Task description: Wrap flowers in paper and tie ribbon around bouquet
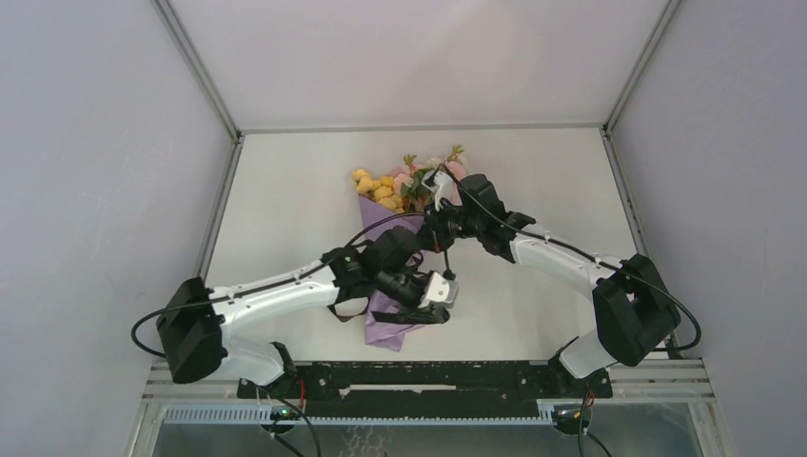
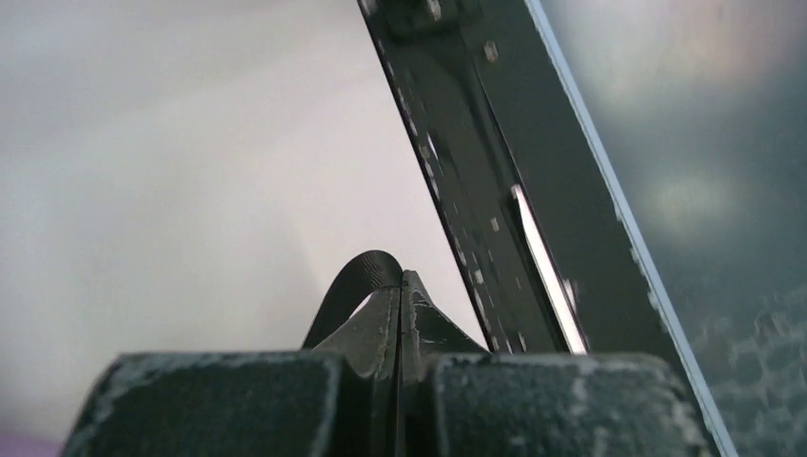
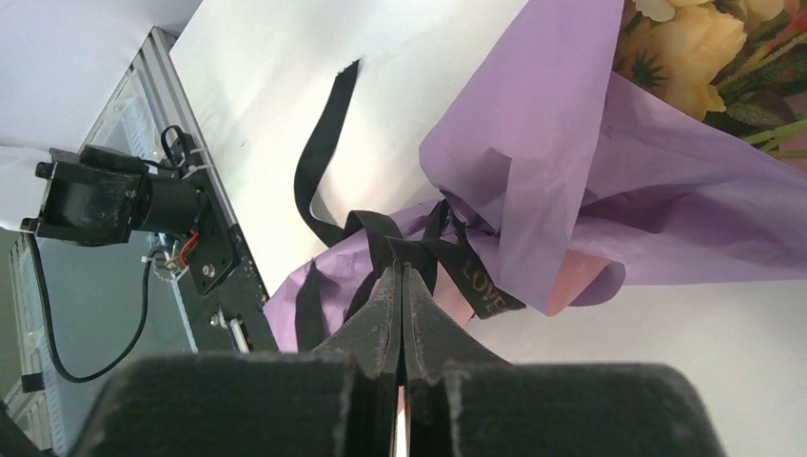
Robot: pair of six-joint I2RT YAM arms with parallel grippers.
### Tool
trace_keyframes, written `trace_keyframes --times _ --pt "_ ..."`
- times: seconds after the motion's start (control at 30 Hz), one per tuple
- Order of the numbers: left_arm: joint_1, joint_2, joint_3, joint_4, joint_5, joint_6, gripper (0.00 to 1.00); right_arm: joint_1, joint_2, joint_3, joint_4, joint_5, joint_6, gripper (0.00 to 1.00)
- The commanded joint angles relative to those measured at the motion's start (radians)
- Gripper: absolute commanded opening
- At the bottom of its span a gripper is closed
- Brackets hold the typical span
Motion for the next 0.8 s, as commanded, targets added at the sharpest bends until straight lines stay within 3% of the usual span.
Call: trace_keyframes --times 0.0,0.17,0.33,0.47,0.57,0.67,0.77 --pt "-0.029 0.076 0.058 0.467 0.068 -0.339 0.00 -0.038 -0.046 0.018 0.008 -0.052 -0.003 0.00" --pt "-0.040 0.153 0.041 0.690 0.030 -0.505 0.00 -0.062 -0.064 0.019 -0.025 -0.073 -0.029 0.00" --pt "-0.040 0.178 0.008 0.715 0.007 -0.447 0.01 -0.071 -0.081 0.019 -0.056 -0.073 -0.048 0.00" --pt "-0.035 0.153 -0.023 0.534 -0.024 -0.185 0.42 -0.071 -0.097 0.019 -0.080 -0.048 -0.061 0.00" --pt "-0.024 0.115 -0.044 0.330 -0.081 0.064 0.64 -0.072 -0.109 0.019 -0.101 -0.026 -0.067 0.00" --pt "-0.023 0.079 -0.061 0.179 -0.177 0.270 0.75 -0.071 -0.123 0.019 -0.120 -0.008 -0.076 0.00" --pt "-0.020 0.042 -0.058 0.120 -0.302 0.315 0.76 -0.068 -0.132 0.019 -0.142 0.009 -0.077 0.00"
